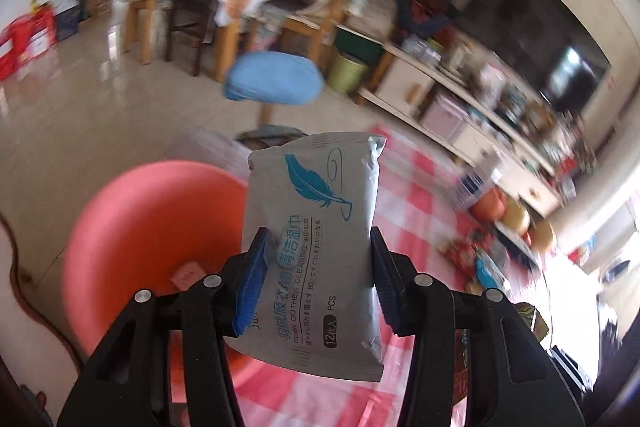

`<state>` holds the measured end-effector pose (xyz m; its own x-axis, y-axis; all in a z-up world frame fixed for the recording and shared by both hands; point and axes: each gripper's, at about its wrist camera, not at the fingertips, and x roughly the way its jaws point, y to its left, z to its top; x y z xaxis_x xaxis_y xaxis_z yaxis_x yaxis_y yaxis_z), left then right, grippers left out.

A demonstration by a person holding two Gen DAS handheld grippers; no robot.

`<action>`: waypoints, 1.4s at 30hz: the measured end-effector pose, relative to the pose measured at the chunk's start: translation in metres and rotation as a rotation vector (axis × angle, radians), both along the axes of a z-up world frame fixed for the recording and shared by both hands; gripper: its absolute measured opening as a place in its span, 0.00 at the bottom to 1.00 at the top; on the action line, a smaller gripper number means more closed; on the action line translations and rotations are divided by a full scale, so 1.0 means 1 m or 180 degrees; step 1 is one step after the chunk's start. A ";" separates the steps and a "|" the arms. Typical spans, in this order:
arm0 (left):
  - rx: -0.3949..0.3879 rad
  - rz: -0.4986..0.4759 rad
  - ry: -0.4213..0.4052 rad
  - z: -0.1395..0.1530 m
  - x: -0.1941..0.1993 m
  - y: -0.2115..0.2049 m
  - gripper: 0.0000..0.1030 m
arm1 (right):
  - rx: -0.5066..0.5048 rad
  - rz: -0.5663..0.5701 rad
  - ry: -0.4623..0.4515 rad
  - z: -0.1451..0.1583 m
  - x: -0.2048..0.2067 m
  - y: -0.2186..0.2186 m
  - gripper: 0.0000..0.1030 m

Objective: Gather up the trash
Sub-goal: 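Carry the wet-wipe packet and yellow-green wrapper over the pink bucket and open both grippers, then move both tools back over the snack pile on the table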

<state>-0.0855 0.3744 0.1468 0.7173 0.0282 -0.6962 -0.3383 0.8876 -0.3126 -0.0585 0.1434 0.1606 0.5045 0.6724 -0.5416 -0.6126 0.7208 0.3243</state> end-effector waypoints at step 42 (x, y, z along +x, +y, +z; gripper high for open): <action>0.0371 -0.0395 -0.0507 0.020 -0.018 -0.068 0.92 | -0.0602 -0.1646 -0.0180 0.043 -0.124 -0.150 0.93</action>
